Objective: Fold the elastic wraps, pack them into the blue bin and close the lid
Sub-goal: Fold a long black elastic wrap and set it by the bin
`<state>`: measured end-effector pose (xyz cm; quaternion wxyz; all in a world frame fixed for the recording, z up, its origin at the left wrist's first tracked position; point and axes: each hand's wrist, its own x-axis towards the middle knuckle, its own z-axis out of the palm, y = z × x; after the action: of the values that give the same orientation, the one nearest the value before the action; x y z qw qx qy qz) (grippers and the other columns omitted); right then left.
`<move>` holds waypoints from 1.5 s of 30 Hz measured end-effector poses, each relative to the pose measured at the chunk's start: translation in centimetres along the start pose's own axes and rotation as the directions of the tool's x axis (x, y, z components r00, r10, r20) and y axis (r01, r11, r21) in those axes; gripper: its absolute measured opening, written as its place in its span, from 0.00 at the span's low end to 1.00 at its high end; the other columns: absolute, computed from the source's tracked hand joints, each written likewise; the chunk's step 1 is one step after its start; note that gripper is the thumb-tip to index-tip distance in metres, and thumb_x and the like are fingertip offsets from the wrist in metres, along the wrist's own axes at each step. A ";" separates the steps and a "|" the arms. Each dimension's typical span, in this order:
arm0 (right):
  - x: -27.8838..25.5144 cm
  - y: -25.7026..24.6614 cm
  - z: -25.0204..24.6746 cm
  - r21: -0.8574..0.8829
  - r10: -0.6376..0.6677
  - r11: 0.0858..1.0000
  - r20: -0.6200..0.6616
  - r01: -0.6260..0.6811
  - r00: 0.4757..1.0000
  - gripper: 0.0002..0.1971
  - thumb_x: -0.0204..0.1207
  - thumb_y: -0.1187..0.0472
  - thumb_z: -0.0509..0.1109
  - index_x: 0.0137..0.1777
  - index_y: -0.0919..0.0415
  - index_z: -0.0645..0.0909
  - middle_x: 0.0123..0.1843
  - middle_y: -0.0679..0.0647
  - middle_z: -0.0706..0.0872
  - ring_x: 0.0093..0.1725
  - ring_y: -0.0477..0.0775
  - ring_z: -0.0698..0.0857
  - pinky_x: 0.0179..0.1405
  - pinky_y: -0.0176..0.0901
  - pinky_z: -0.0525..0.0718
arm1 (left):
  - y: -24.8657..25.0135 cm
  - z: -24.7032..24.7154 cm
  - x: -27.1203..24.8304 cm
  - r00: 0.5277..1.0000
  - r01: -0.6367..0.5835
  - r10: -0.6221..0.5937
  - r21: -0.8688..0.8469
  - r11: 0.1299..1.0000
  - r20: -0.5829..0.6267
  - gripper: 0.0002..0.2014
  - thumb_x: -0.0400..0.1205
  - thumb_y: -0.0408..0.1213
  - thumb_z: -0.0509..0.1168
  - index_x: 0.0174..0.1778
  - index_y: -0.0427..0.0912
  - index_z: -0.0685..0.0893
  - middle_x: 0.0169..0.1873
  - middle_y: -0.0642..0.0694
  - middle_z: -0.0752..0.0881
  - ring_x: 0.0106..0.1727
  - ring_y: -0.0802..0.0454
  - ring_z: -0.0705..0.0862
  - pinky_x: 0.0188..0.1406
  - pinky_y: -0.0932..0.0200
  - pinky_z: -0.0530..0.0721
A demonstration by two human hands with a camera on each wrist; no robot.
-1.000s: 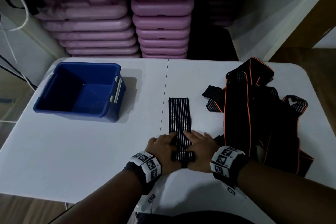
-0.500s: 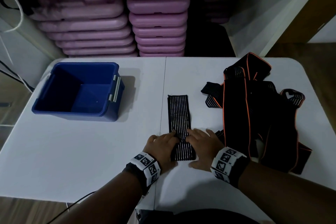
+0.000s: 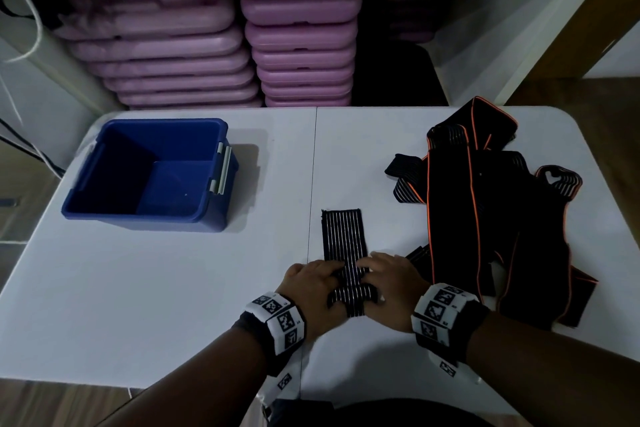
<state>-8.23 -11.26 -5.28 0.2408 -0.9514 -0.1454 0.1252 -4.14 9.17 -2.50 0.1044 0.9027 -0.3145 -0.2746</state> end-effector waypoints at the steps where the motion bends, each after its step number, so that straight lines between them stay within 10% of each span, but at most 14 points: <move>1: 0.2 0.1 0.1 0.020 0.020 1.000 -0.022 -0.020 1.000 0.16 0.63 0.47 0.66 0.45 0.53 0.88 0.59 0.45 0.86 0.59 0.54 0.84 0.56 0.58 0.83 | -0.1 -0.2 0.4 1.000 0.012 -0.012 -0.015 1.000 -0.002 0.27 0.79 0.58 0.54 0.74 0.56 0.76 0.80 0.61 0.65 0.80 0.58 0.62 0.79 0.50 0.55; 9: 1.7 -0.2 -1.1 0.008 0.132 0.991 0.021 -0.133 0.991 0.18 0.72 0.50 0.68 0.62 0.49 0.77 0.58 0.43 0.83 0.62 0.49 0.79 0.68 0.50 0.73 | -0.3 -1.1 2.0 0.992 0.052 -0.062 -0.084 0.995 -0.114 0.12 0.81 0.42 0.62 0.60 0.54 0.75 0.57 0.57 0.83 0.61 0.52 0.80 0.67 0.55 0.67; 15: 1.2 -0.3 -1.3 -0.164 0.055 0.986 0.096 -0.039 0.994 0.31 0.64 0.33 0.61 0.64 0.49 0.77 0.63 0.43 0.82 0.66 0.50 0.78 0.69 0.57 0.74 | -0.4 -0.5 1.1 0.998 -0.013 0.017 0.069 0.998 -0.060 0.33 0.75 0.65 0.65 0.72 0.52 0.71 0.68 0.55 0.78 0.68 0.53 0.77 0.71 0.54 0.66; 18: 0.5 0.0 -1.6 -0.290 0.052 0.957 0.200 0.008 0.978 0.46 0.56 0.27 0.60 0.72 0.54 0.75 0.75 0.49 0.76 0.74 0.55 0.76 0.70 0.65 0.75 | -0.1 -0.3 0.7 1.000 -0.012 0.015 0.120 0.993 -0.027 0.38 0.76 0.57 0.68 0.80 0.48 0.64 0.81 0.50 0.66 0.79 0.50 0.68 0.76 0.51 0.60; 22: 0.4 0.0 -1.9 -0.218 0.020 0.976 0.091 0.001 0.996 0.29 0.58 0.37 0.67 0.57 0.49 0.83 0.66 0.48 0.84 0.64 0.54 0.84 0.54 0.63 0.86 | 0.0 -0.2 0.3 0.994 -0.022 0.025 0.032 0.999 -0.105 0.32 0.79 0.54 0.64 0.79 0.50 0.68 0.80 0.51 0.67 0.79 0.51 0.68 0.76 0.53 0.61; 25: 0.1 -0.3 -1.7 -0.149 -0.001 0.989 0.079 0.013 0.997 0.20 0.60 0.41 0.66 0.49 0.46 0.87 0.69 0.46 0.82 0.68 0.56 0.81 0.61 0.64 0.81 | 0.2 -0.7 -0.2 0.994 -0.028 0.026 -0.021 0.999 -0.102 0.32 0.73 0.63 0.53 0.72 0.56 0.77 0.77 0.57 0.69 0.76 0.55 0.69 0.74 0.56 0.60; 29: -0.4 -0.2 -0.8 -0.082 0.004 0.997 0.113 0.005 0.994 0.24 0.62 0.39 0.61 0.55 0.43 0.87 0.77 0.42 0.74 0.80 0.59 0.69 0.75 0.63 0.65 | 0.6 -0.9 -0.5 1.000 -0.011 0.010 -0.024 1.000 -0.020 0.41 0.64 0.67 0.43 0.70 0.58 0.80 0.78 0.60 0.65 0.78 0.57 0.63 0.76 0.54 0.55; 36: 0.6 -0.4 -1.2 0.102 0.146 0.984 -0.010 -0.144 0.989 0.27 0.63 0.47 0.67 0.64 0.52 0.80 0.64 0.48 0.84 0.68 0.55 0.80 0.68 0.54 0.77 | -0.1 -1.2 2.2 0.994 0.104 -0.107 -0.127 0.987 -0.022 0.22 0.74 0.57 0.62 0.63 0.60 0.79 0.60 0.59 0.81 0.62 0.54 0.80 0.64 0.54 0.71; 40: 1.9 -0.4 -2.2 0.121 0.238 0.965 -0.031 -0.233 0.971 0.33 0.71 0.49 0.71 0.76 0.55 0.69 0.69 0.50 0.80 0.70 0.55 0.77 0.71 0.51 0.74 | -0.5 -1.9 3.6 0.982 0.143 -0.158 -0.137 0.980 -0.107 0.23 0.80 0.47 0.63 0.73 0.54 0.72 0.66 0.51 0.76 0.64 0.49 0.79 0.67 0.50 0.74; 45: 2.1 -0.4 -2.4 0.039 0.247 0.968 0.007 -0.247 0.969 0.22 0.73 0.47 0.68 0.66 0.51 0.74 0.62 0.49 0.82 0.62 0.54 0.81 0.62 0.50 0.78 | 0.3 -1.7 3.5 0.971 -0.010 0.029 0.078 0.997 -0.236 0.17 0.77 0.48 0.55 0.52 0.47 0.86 0.48 0.47 0.82 0.47 0.43 0.83 0.43 0.52 0.79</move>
<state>-5.65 -11.27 -3.39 0.2421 -0.9570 -0.0234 0.1580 -1.03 6.79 -2.48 0.1093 0.9292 -0.3188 -0.1517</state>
